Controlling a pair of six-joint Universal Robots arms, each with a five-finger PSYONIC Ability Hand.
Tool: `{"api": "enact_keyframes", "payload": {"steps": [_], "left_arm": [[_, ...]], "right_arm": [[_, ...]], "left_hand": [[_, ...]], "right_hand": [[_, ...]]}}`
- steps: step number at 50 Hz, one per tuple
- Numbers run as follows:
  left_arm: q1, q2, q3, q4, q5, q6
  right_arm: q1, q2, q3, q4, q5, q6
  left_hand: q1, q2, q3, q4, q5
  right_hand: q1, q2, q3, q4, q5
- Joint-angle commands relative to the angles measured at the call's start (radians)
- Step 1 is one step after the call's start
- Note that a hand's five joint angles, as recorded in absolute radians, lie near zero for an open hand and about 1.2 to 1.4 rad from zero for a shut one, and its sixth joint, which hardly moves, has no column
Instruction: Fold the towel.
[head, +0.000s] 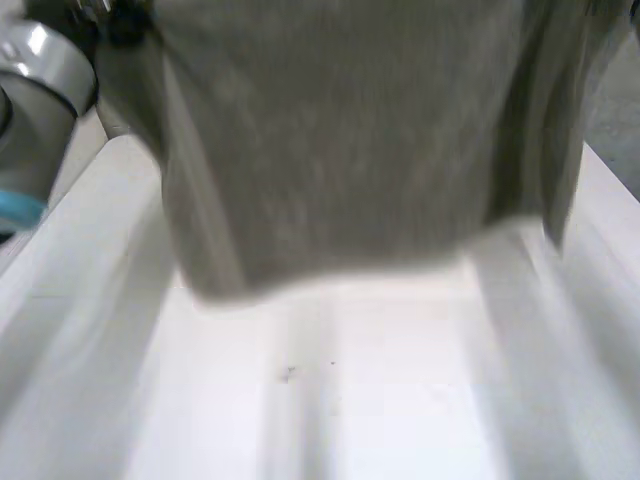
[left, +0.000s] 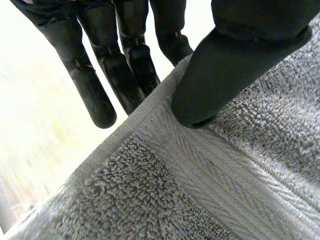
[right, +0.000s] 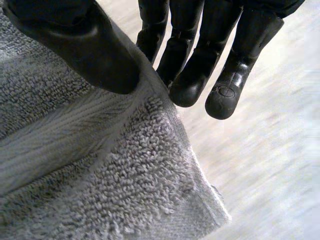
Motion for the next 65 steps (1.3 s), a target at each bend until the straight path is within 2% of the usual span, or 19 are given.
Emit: {"api": "enact_keyframes", "payload": {"steps": [1, 3, 10, 12, 15, 17, 18, 20, 28, 37, 38, 39, 42, 44, 49, 65], "left_arm": [[-0.007, 0.074, 0.024, 0.166, -0.083, -0.088], [-0.003, 0.085, -0.051, 0.169, -0.105, -0.091], [0.010, 0.086, -0.309, 0.171, -0.099, -0.085], [0.013, 0.086, -0.380, 0.174, -0.099, -0.085], [0.017, 0.076, -0.509, 0.183, -0.097, -0.083], [0.017, 0.066, -0.564, 0.188, -0.093, -0.083], [0.017, 0.051, -0.611, 0.198, -0.087, -0.083], [0.017, 0.022, -0.653, 0.215, -0.079, -0.083], [0.017, -0.092, -0.780, 0.265, -0.059, -0.065], [0.023, -0.070, -0.840, 0.268, -0.057, 0.041], [0.025, -0.061, -0.846, 0.271, -0.059, 0.051], [0.025, -0.061, -0.846, 0.271, -0.059, 0.052], [0.034, -0.050, -0.848, 0.272, -0.059, 0.059], [0.043, -0.047, -0.846, 0.272, -0.059, 0.059], [0.083, -0.038, -0.846, 0.272, -0.057, 0.058], [0.092, -0.041, -0.849, 0.288, -0.057, 0.053]], "right_arm": [[-0.011, -0.112, 0.147, -0.168, -0.087, 0.106], [-0.011, -0.135, 0.208, -0.149, -0.112, 0.109], [-0.036, -0.178, 0.456, 0.043, -0.232, 0.093], [-0.047, -0.174, 0.598, 0.108, -0.282, 0.057], [-0.050, -0.169, 0.675, 0.111, -0.301, 0.029], [-0.056, -0.155, 0.817, 0.073, -0.319, -0.031], [-0.056, -0.155, 0.818, 0.073, -0.319, -0.031], [-0.063, -0.114, 0.940, -0.013, -0.321, -0.065], [-0.067, -0.033, 1.141, -0.170, -0.304, -0.072], [-0.085, -0.083, 1.240, -0.173, -0.293, -0.054], [-0.100, -0.098, 1.257, -0.176, -0.284, -0.034], [-0.109, -0.108, 1.269, -0.184, -0.273, 0.001], [-0.117, -0.111, 1.272, -0.193, -0.259, 0.050], [-0.145, -0.112, 1.277, -0.216, -0.236, 0.160], [-0.195, -0.112, 1.266, -0.225, -0.226, 0.268], [-0.226, -0.083, 1.260, -0.263, -0.236, 0.299]], "left_hand": [[0.192, 0.178, 0.178, 0.176, 0.188], [0.192, 0.178, 0.178, 0.176, 0.188], [0.192, 0.178, 0.178, 0.176, 0.188], [0.192, 0.178, 0.178, 0.176, 0.188], [0.192, 0.178, 0.178, 0.176, 0.188], [0.192, 0.178, 0.178, 0.176, 0.188], [0.192, 0.178, 0.178, 0.176, 0.188], [0.192, 0.178, 0.178, 0.176, 0.188], [0.192, 0.178, 0.178, 0.176, 0.188], [0.192, 0.178, 0.178, 0.176, 0.188], [0.192, 0.178, 0.178, 0.176, 0.188], [0.192, 0.178, 0.178, 0.176, 0.188], [0.192, 0.178, 0.178, 0.176, 0.188], [0.192, 0.178, 0.178, 0.176, 0.188], [0.192, 0.178, 0.178, 0.176, 0.188], [0.192, 0.178, 0.178, 0.176, 0.188]], "right_hand": [[0.057, 0.059, 0.055, 0.054, 0.050], [0.057, 0.059, 0.055, 0.054, 0.050], [0.057, 0.059, 0.055, 0.054, 0.050], [0.057, 0.059, 0.055, 0.054, 0.050], [0.057, 0.059, 0.055, 0.054, 0.050], [0.057, 0.059, 0.055, 0.054, 0.050], [0.057, 0.059, 0.055, 0.054, 0.050], [0.057, 0.059, 0.055, 0.054, 0.050], [0.057, 0.059, 0.055, 0.054, 0.050], [0.029, 0.031, 0.027, 0.026, 0.021], [-0.331, -0.330, -0.334, -0.335, -0.339], [-0.553, -0.551, -0.555, -0.556, -0.561], [-0.570, -0.568, -0.572, -0.573, -0.577], [-0.622, -0.621, -0.625, -0.626, -0.630], [-0.690, -0.689, -0.692, -0.693, -0.698], [-0.696, -0.695, -0.698, -0.699, -0.704]]}}
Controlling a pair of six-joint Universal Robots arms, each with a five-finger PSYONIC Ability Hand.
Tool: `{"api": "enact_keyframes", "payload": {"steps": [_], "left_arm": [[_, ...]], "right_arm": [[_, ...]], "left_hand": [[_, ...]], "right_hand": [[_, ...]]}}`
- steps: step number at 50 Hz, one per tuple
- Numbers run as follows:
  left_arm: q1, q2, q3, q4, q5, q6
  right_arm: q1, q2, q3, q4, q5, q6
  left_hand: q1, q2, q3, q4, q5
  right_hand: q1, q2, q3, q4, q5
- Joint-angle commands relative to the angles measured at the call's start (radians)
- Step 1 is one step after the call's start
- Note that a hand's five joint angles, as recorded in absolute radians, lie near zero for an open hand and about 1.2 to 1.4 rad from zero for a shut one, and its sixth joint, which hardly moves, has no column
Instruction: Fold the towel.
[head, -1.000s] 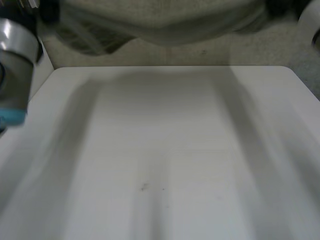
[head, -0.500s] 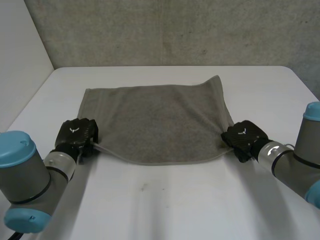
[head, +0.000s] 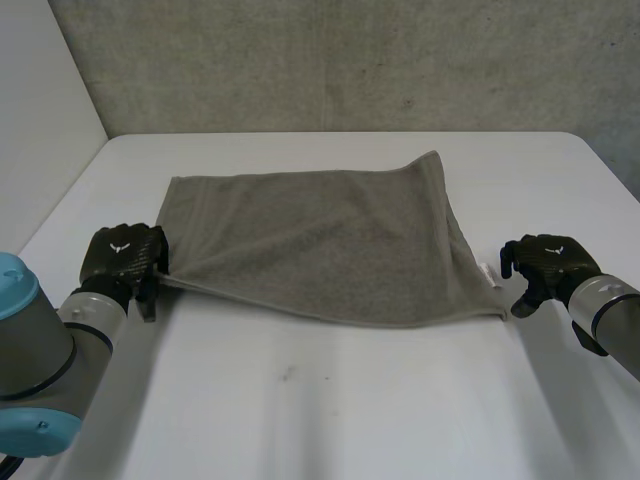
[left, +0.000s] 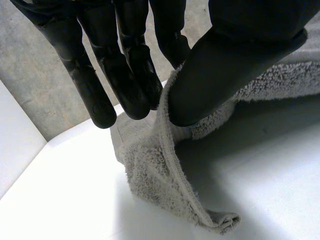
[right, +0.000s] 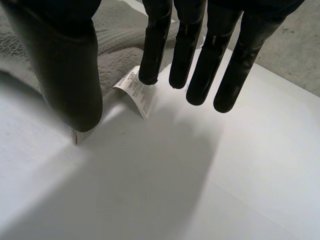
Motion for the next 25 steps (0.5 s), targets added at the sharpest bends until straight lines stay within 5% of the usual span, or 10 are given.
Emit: {"api": "enact_keyframes", "payload": {"steps": [1, 9, 25], "left_arm": [[-0.003, -0.004, -0.005, 0.014, 0.000, 0.000], [-0.003, -0.004, -0.006, 0.015, 0.000, 0.000], [-0.001, -0.002, -0.006, 0.015, 0.001, 0.000]], "right_arm": [[0.004, 0.016, 0.002, -0.021, -0.004, 0.002], [0.014, -0.001, 0.009, 0.004, 0.001, 0.042], [0.016, 0.011, 0.042, -0.034, -0.085, 0.039]], "left_hand": [[0.193, 0.178, 0.178, 0.176, 0.187], [0.193, 0.178, 0.178, 0.176, 0.187], [0.193, 0.178, 0.178, 0.176, 0.187]], "right_hand": [[-0.029, -0.064, -0.047, -0.034, -0.007], [-0.402, -0.436, -0.420, -0.406, -0.379], [-0.188, -0.222, -0.206, -0.193, -0.166]]}}
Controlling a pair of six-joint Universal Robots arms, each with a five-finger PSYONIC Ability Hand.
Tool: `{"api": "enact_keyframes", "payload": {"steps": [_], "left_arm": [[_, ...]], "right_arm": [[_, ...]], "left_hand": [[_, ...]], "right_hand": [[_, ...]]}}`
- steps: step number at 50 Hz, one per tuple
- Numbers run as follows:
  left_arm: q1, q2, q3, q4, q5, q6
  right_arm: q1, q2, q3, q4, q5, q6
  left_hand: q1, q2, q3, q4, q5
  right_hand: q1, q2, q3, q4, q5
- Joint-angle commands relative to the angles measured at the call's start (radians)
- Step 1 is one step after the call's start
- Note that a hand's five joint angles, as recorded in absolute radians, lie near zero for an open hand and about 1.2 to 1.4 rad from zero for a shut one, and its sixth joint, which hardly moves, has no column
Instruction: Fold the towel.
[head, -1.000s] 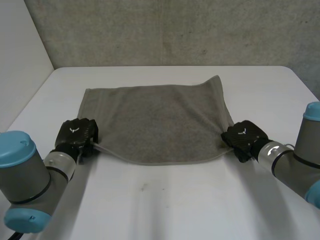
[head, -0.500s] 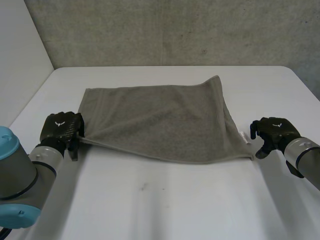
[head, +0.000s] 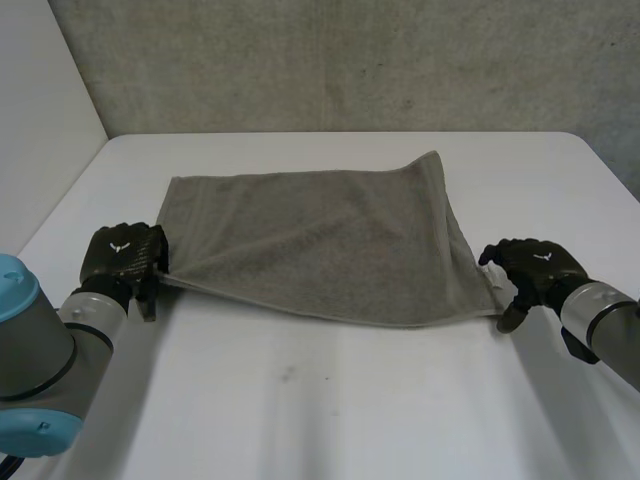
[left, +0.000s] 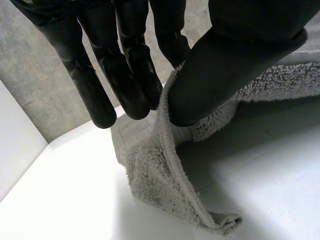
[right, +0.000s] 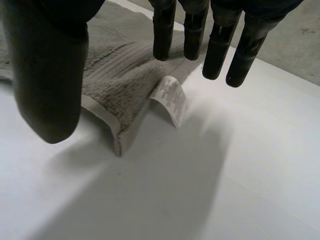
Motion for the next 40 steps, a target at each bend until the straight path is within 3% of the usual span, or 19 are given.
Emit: {"api": "enact_keyframes", "payload": {"steps": [1, 6, 9, 10, 11, 13, 14, 15, 22, 27, 36, 37, 40], "left_arm": [[-0.001, 0.000, -0.002, 0.000, 0.001, 0.000], [-0.001, 0.000, -0.002, 0.000, 0.001, 0.000], [-0.001, 0.000, -0.002, 0.000, 0.001, 0.000], [-0.001, -0.002, -0.002, 0.000, 0.001, 0.000], [0.000, -0.003, 0.000, 0.001, 0.001, 0.000], [0.000, -0.005, 0.000, 0.003, 0.001, 0.000], [0.000, -0.006, 0.000, 0.004, 0.001, 0.000], [0.000, -0.006, 0.000, 0.004, 0.001, 0.000], [0.000, -0.014, -0.003, 0.004, 0.001, 0.002], [0.000, -0.014, -0.009, 0.004, 0.001, 0.002], [0.000, -0.015, -0.011, 0.006, 0.001, 0.006], [0.000, -0.018, -0.013, 0.006, 0.001, 0.008], [0.000, -0.020, -0.011, 0.006, 0.000, 0.011]], "right_arm": [[0.000, 0.031, 0.003, -0.035, -0.031, -0.006], [0.002, 0.057, 0.000, -0.071, -0.031, -0.007], [0.003, 0.068, -0.001, -0.105, -0.031, -0.007], [0.003, 0.072, -0.004, -0.126, -0.030, -0.001], [0.003, 0.072, -0.004, -0.127, -0.030, -0.001], [0.003, 0.077, -0.013, -0.165, -0.024, 0.007], [0.003, 0.077, -0.014, -0.165, -0.024, 0.007], [-0.003, 0.074, -0.018, -0.173, -0.021, 0.010], [-0.026, -0.012, 0.002, -0.186, -0.030, 0.079], [-0.052, -0.170, 0.063, -0.200, -0.051, 0.093], [-0.052, -0.228, 0.074, -0.180, -0.093, 0.088], [-0.053, -0.230, 0.074, -0.171, -0.094, 0.087], [-0.053, -0.230, 0.066, -0.138, -0.100, 0.085]], "left_hand": [[0.193, 0.178, 0.178, 0.176, 0.187], [0.193, 0.178, 0.178, 0.176, 0.187], [0.193, 0.178, 0.178, 0.176, 0.187], [0.193, 0.178, 0.178, 0.176, 0.187], [0.193, 0.178, 0.178, 0.176, 0.187], [0.193, 0.178, 0.178, 0.176, 0.187], [0.193, 0.178, 0.178, 0.176, 0.187], [0.193, 0.178, 0.178, 0.176, 0.187], [0.193, 0.178, 0.178, 0.176, 0.187], [0.193, 0.178, 0.178, 0.176, 0.187], [0.193, 0.178, 0.178, 0.176, 0.187], [0.059, 0.044, 0.045, 0.043, 0.054], [-0.018, -0.033, -0.033, -0.035, -0.024]], "right_hand": [[0.105, 0.116, 0.122, 0.115, 0.091], [0.143, 0.154, 0.160, 0.153, 0.129], [0.325, 0.336, 0.342, 0.335, 0.311], [0.482, 0.493, 0.499, 0.492, 0.468], [0.483, 0.495, 0.500, 0.494, 0.469], [0.811, 0.822, 0.827, 0.821, 0.796], [0.812, 0.824, 0.829, 0.822, 0.798], [1.023, 1.035, 1.040, 1.033, 1.009], [1.026, 1.037, 1.042, 1.036, 1.011], [1.026, 1.037, 1.042, 1.036, 1.011], [1.026, 1.037, 1.042, 1.036, 1.011], [1.026, 1.037, 1.042, 1.036, 1.011], [1.026, 1.037, 1.042, 1.036, 1.011]]}}
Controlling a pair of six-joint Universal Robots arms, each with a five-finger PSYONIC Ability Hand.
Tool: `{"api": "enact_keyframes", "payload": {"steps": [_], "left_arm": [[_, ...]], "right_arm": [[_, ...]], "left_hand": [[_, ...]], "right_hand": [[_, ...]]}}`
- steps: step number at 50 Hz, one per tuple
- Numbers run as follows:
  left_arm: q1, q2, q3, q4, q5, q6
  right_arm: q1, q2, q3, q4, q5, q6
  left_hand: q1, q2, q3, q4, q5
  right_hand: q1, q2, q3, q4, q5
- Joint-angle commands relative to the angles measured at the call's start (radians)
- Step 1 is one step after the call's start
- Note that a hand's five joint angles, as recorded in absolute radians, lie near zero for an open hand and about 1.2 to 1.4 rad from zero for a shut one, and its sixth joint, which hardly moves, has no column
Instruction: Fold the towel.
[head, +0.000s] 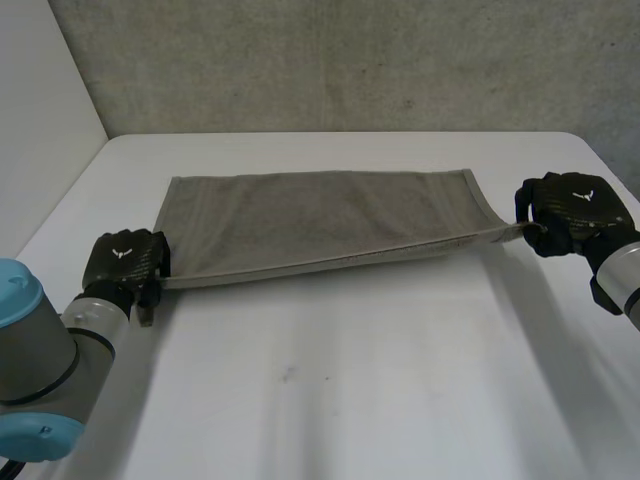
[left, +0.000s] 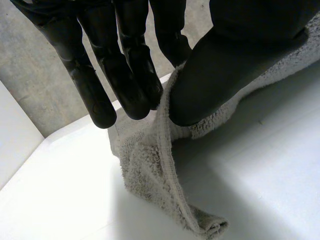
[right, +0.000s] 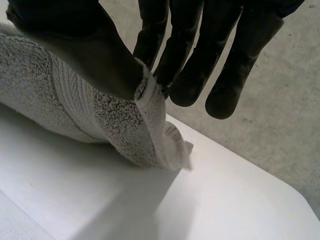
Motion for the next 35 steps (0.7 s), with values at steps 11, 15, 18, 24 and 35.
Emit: {"api": "enact_keyframes", "payload": {"steps": [11, 15, 18, 24, 35], "left_arm": [[0.000, -0.037, 0.017, -0.001, -0.003, 0.008], [0.001, -0.036, 0.019, -0.001, -0.003, 0.008], [0.008, -0.036, 0.017, -0.002, -0.005, 0.008], [0.012, -0.027, 0.012, -0.010, -0.003, 0.009], [0.015, 0.001, 0.006, -0.078, -0.001, 0.130]], "right_arm": [[0.001, 0.014, -0.014, 0.073, -0.019, -0.029], [-0.012, 0.009, -0.014, 0.069, 0.002, -0.037], [-0.030, 0.003, -0.013, 0.068, 0.004, -0.037], [-0.045, 0.002, -0.013, 0.066, 0.023, -0.037], [-0.048, 0.002, -0.016, 0.063, 0.050, -0.038]], "left_hand": [[-0.045, -0.045, -0.045, -0.045, -0.049], [-0.045, -0.045, -0.045, -0.045, -0.049], [-0.056, -0.057, -0.056, -0.057, -0.061], [-0.153, -0.153, -0.153, -0.153, -0.157], [-0.239, -0.239, -0.239, -0.239, -0.243]], "right_hand": [[0.058, 0.067, 0.058, 0.054, 0.054], [0.058, 0.067, 0.058, 0.054, 0.054], [0.058, 0.067, 0.058, 0.054, 0.054], [0.058, 0.067, 0.058, 0.054, 0.054], [0.058, 0.067, 0.058, 0.054, 0.054]]}}
